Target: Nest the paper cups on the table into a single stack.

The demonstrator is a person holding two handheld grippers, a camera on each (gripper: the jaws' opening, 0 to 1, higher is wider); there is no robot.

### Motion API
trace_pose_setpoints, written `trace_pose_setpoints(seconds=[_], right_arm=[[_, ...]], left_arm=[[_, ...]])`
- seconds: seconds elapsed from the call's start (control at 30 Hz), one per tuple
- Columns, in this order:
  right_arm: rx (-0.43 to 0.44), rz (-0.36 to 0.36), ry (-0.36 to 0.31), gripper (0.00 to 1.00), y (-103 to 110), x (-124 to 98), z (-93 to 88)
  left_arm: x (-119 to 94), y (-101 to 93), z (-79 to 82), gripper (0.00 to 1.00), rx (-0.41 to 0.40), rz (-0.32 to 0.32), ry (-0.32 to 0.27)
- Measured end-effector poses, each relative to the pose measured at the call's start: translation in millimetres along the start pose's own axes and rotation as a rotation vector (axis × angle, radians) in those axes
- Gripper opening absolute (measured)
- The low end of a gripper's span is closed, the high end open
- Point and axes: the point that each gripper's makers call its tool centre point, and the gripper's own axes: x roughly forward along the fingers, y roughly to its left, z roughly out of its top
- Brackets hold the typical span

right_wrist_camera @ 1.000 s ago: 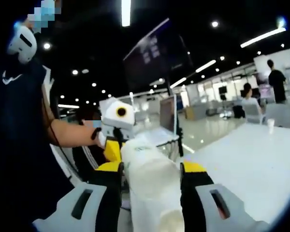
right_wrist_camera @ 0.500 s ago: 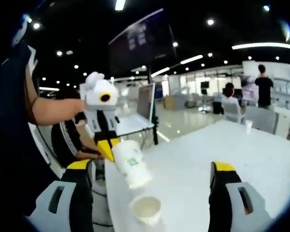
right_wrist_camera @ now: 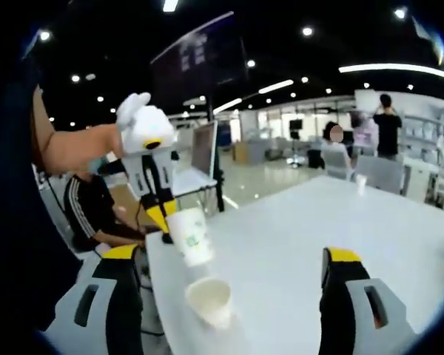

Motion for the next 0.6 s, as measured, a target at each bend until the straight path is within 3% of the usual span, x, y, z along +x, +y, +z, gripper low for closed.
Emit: trace_pose_setpoints(seconds=[0.27, 0.6], right_arm=[[-0.007, -0.04, 0.032, 1.0, -7.1, -8.8, -15.1], [-0.018, -0.065, 0.046, 1.0, -9.6, -15.1, -23.3]], left_arm=[[-10.7, 12.6, 7.6, 0.0, 0.12, 0.031, 0.112], [-3.1, 9.5, 26.5, 0.0, 0.181, 0.017, 0.136]])
